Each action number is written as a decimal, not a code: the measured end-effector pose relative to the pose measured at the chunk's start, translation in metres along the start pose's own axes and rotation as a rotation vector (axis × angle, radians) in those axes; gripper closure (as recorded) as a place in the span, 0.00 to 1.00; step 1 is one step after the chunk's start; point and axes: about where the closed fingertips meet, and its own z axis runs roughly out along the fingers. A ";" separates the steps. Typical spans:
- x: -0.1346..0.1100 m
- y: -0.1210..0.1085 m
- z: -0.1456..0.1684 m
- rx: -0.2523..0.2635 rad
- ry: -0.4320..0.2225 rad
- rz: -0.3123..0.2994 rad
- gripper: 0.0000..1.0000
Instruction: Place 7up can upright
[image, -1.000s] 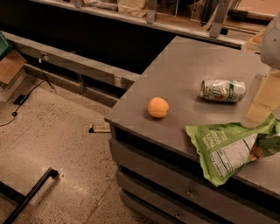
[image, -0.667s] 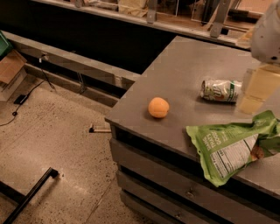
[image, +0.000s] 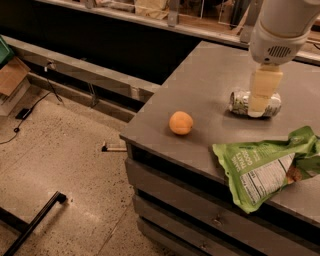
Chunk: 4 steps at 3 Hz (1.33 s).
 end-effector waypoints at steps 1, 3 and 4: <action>-0.001 -0.014 0.030 -0.030 0.040 0.008 0.00; -0.009 -0.014 0.042 -0.037 0.040 -0.002 0.00; -0.011 -0.017 0.069 -0.050 0.030 -0.001 0.00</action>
Offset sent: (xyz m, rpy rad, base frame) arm 0.0169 -0.0046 -0.0202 -0.0265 0.0364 -0.0186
